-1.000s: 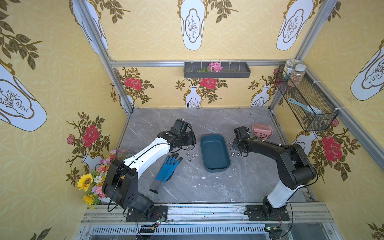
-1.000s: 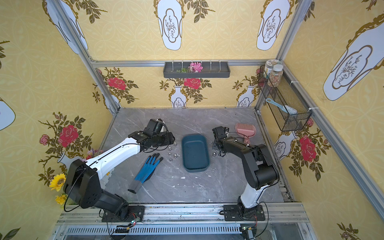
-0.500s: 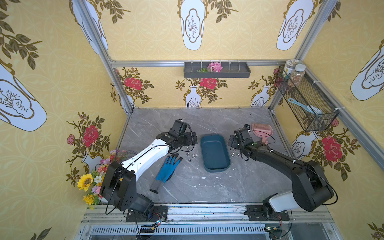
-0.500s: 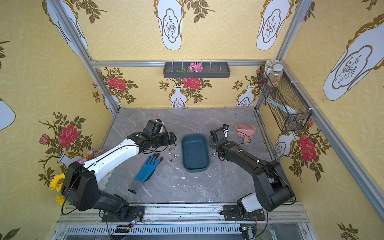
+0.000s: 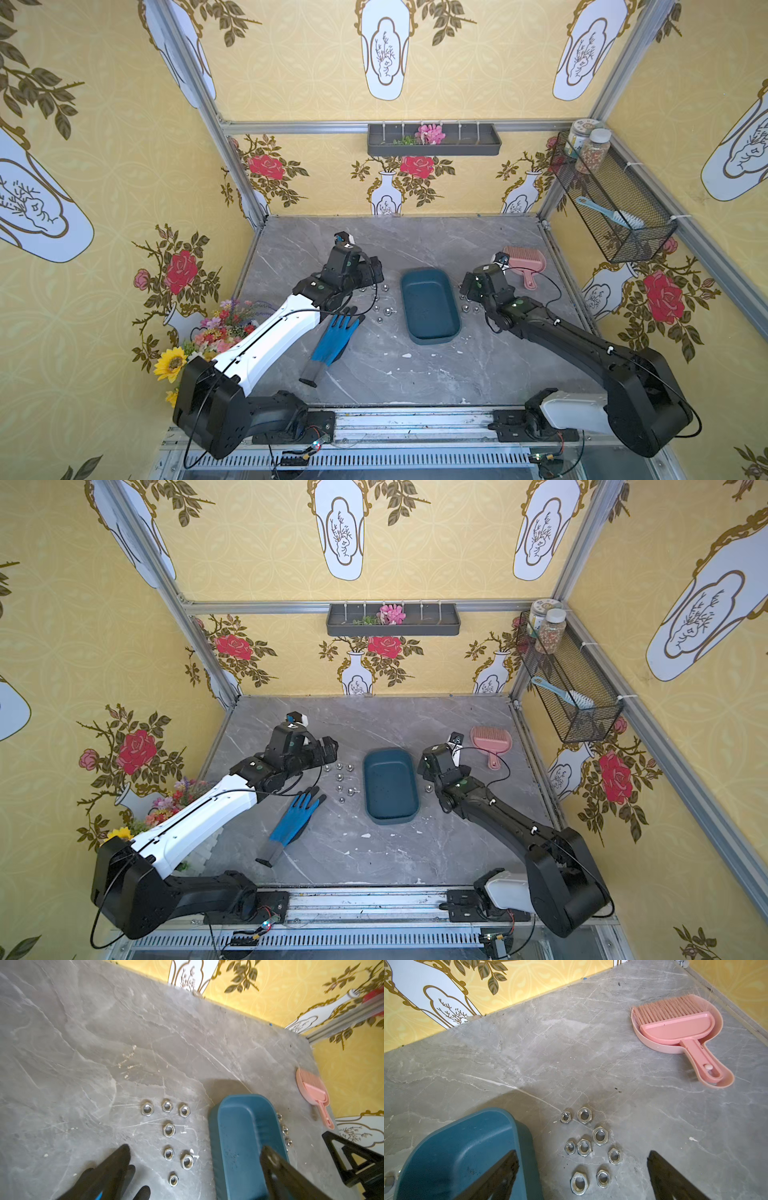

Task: Take out the wing nut from the storage box
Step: Reset both arms

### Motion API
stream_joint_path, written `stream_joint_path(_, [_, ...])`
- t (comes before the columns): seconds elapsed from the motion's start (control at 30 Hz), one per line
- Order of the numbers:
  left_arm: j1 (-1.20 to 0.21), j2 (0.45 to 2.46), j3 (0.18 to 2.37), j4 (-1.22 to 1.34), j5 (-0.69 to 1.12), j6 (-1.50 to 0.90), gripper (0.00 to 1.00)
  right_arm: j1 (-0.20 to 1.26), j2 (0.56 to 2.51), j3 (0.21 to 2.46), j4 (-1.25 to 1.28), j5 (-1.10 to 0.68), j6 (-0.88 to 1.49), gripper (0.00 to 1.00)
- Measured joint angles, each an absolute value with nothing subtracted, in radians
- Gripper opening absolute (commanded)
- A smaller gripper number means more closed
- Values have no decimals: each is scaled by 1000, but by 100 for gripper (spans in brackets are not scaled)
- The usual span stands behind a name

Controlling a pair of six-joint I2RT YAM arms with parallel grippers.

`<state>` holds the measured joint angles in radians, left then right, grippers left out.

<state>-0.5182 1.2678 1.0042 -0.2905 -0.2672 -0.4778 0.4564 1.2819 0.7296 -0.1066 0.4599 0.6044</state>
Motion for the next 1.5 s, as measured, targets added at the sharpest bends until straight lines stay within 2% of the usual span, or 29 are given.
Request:
stream_joint_path(0.2, [-449,1198,949,-188,-300,-420,99,451,1267,719,-107,466,604,97])
stream_joint_path(0.5, [-215,1123,700,33,-377,-348,99,447,1257,721,-114,465,604,97])
stream_joint_path(0.6, [-150,1141,623,134,-420,-314,99,447,1251,722,-114,465,600,97])
stream_joint_path(0.77, [-37,1281,569,331,-464,-229,99,447,1250,723,-118,464,600,97])
stream_joint_path(0.93, [-15,1377,547,404,-428,-128,99,447,1246,723,-132,466,600,97])
stream_joint_path(1.13, [-7,1321,477,489,-379,-83,99,445,1252,721,-128,465,601,97])
stream_joint_path(1.27, [-7,1264,321,636,-340,-70,99,445,1266,721,-129,456,601,97])
stream_joint_path(1.5, [-15,1312,235,808,-342,-61,99,444,1270,723,-130,450,601,97])
